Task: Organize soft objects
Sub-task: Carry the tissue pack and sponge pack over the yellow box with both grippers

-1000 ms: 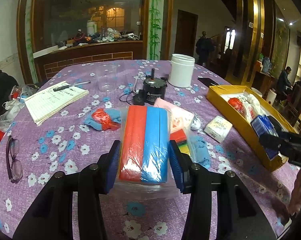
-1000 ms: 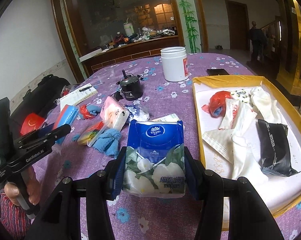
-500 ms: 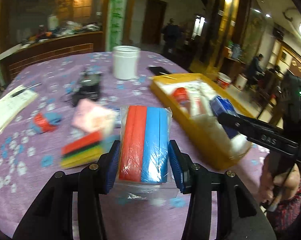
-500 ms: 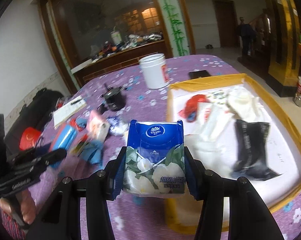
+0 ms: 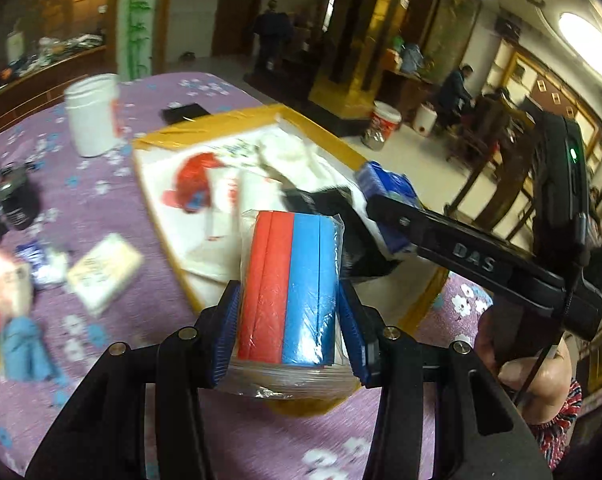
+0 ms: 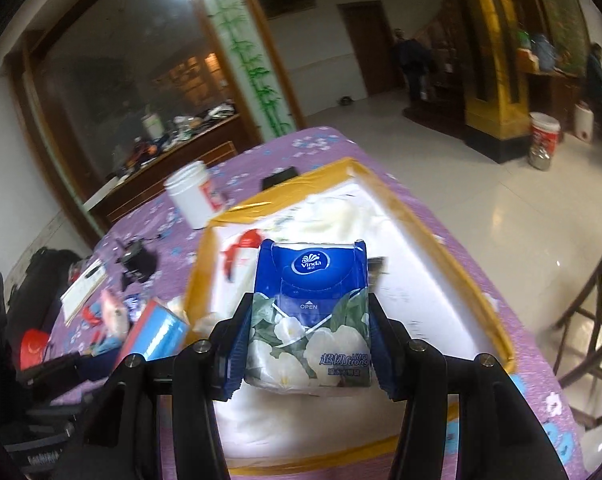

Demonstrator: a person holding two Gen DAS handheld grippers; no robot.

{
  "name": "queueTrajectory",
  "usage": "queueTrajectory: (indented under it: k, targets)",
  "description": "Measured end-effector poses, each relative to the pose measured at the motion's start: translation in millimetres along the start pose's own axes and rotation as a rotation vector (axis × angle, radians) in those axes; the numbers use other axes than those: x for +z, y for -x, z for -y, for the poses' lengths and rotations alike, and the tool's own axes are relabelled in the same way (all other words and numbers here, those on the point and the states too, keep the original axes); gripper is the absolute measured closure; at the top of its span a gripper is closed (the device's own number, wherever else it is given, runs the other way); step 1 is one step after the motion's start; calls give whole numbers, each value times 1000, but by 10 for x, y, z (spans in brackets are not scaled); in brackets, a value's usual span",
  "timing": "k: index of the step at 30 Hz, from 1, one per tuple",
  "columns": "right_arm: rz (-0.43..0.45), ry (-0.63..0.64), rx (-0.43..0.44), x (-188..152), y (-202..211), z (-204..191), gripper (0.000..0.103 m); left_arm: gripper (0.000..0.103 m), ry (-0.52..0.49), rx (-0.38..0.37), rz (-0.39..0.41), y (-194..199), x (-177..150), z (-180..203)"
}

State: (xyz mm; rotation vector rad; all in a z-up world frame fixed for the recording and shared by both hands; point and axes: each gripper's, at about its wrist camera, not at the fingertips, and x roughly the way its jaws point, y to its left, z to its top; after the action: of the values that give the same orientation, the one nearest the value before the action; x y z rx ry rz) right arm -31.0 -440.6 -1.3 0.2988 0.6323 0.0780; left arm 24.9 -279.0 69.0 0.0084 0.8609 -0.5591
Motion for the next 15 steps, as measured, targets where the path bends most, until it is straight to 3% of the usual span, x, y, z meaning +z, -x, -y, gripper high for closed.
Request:
queueTrajectory:
  k: [5, 15]
  targets:
    - [-35, -47, -44, 0, -153, 243, 50, 58, -46, 15, -37, -218, -54, 161]
    - [-53, 38, -137, -37, -269, 194, 49, 58, -122, 76, -11, -243, -195, 270]
